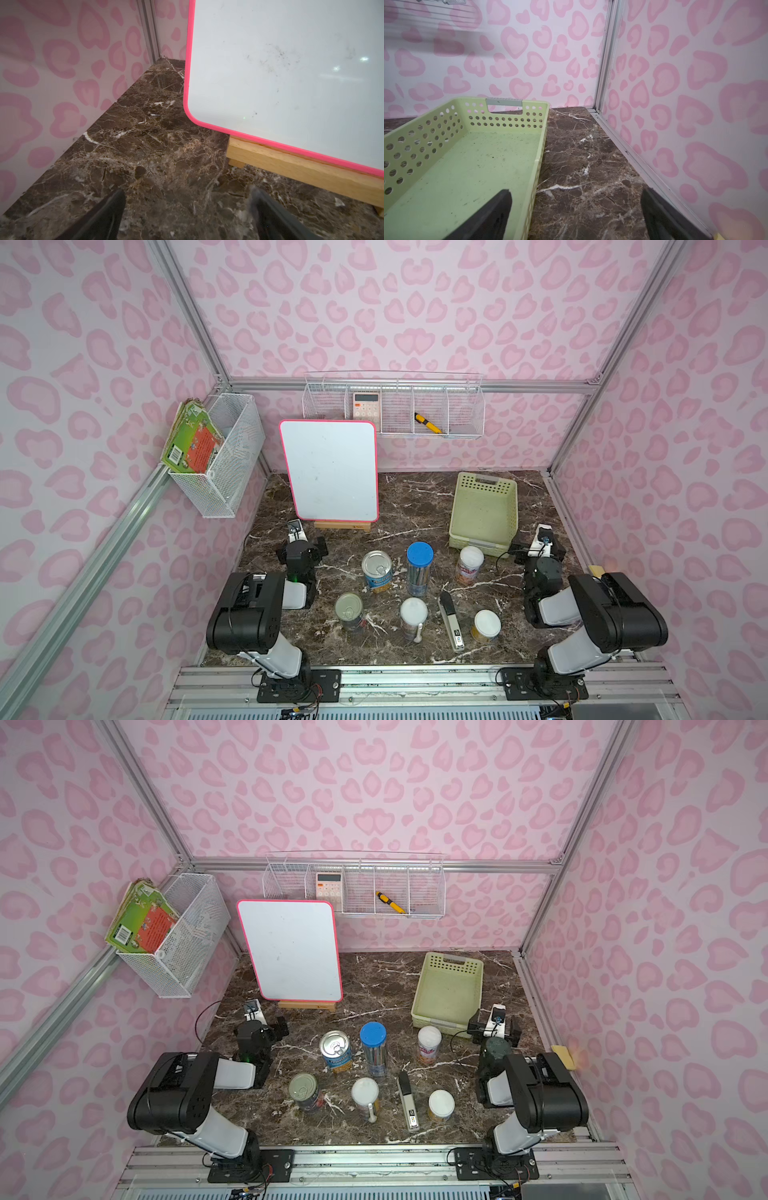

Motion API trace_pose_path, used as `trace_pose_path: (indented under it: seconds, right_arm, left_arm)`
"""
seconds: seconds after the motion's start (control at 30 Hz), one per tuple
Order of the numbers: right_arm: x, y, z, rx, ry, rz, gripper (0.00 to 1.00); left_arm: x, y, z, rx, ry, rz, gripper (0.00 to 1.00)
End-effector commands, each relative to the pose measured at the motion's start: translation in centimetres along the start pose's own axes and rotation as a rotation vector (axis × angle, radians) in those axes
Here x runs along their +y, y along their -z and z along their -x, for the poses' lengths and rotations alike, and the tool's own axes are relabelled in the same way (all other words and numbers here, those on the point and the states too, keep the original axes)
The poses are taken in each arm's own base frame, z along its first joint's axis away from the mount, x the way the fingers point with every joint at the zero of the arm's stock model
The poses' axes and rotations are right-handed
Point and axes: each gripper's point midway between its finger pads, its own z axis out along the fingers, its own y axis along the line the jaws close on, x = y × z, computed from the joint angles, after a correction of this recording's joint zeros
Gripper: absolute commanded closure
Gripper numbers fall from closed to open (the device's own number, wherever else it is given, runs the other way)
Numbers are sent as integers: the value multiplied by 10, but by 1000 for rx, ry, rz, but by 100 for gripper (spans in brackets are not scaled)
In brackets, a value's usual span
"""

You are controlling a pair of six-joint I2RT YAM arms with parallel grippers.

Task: Put the canned food in the basket
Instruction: Pick up the distractor from the center of the board.

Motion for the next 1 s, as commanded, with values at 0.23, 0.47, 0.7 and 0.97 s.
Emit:
trace_pose_path:
  seconds: [0.23, 0.47, 0.7, 0.97]
  right_arm:
    - [1, -1, 3, -8, -11, 7, 0]
    - [1, -1, 2, -5, -10, 7, 0]
    - [0, -5, 15, 6, 1, -26, 0]
    - [33, -5, 79, 93, -12, -29, 0]
  left_arm:
    - [-1, 0, 4, -10, 4, -5, 1]
    - [1, -4, 2, 15, 21, -17, 1]
    - [2, 13, 43, -6, -38, 39, 1]
    - [-25, 139, 209, -26, -62, -78, 1]
